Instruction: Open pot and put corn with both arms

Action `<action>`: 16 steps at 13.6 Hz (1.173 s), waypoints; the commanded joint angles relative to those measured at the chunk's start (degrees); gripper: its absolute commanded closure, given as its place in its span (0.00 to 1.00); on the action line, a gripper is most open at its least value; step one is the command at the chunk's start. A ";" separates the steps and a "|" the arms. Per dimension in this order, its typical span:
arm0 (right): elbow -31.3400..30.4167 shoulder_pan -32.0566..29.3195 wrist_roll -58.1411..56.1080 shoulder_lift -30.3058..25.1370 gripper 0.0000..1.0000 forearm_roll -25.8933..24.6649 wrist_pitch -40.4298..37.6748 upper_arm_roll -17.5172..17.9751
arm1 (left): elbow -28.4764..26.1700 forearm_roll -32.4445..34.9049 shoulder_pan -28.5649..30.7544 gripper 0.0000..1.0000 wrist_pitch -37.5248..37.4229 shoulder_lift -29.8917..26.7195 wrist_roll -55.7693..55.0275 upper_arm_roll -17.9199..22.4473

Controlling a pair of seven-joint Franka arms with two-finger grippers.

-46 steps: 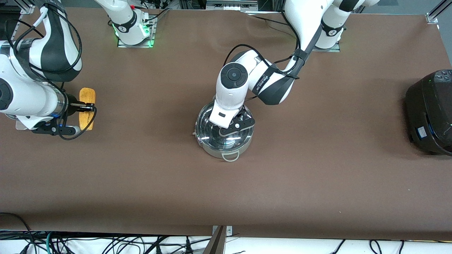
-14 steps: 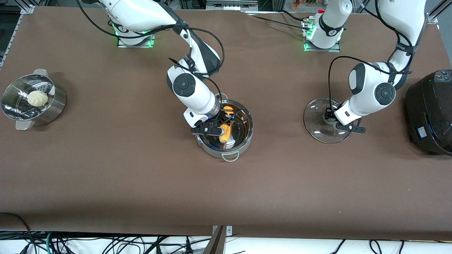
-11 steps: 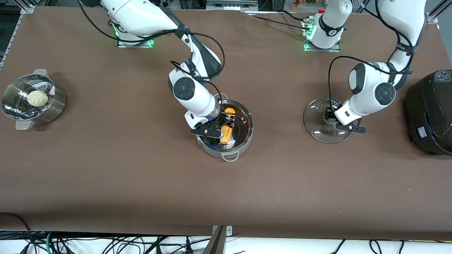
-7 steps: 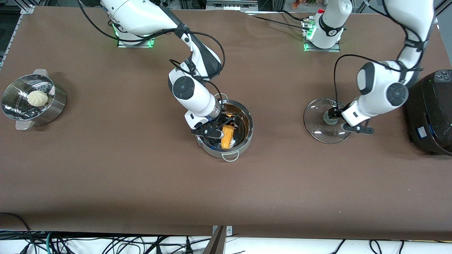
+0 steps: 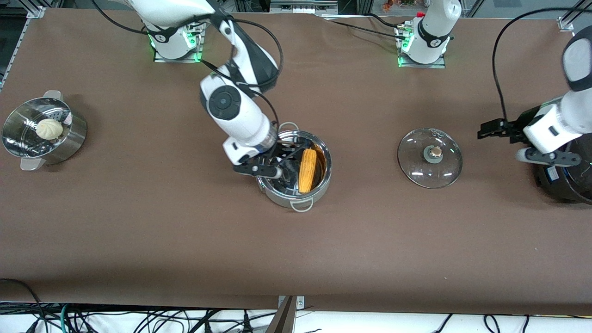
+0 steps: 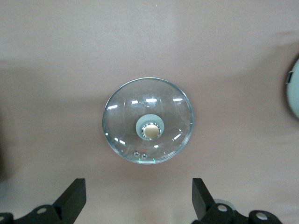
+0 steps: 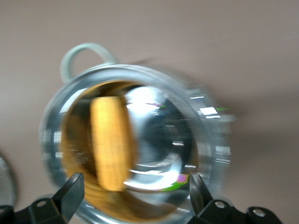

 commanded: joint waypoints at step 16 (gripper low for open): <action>-10.79 -36.21 -42.02 -33.40 0.00 -8.09 -22.05 0.36 | 15.33 5.18 0.06 0.00 -15.96 1.27 -10.76 -3.00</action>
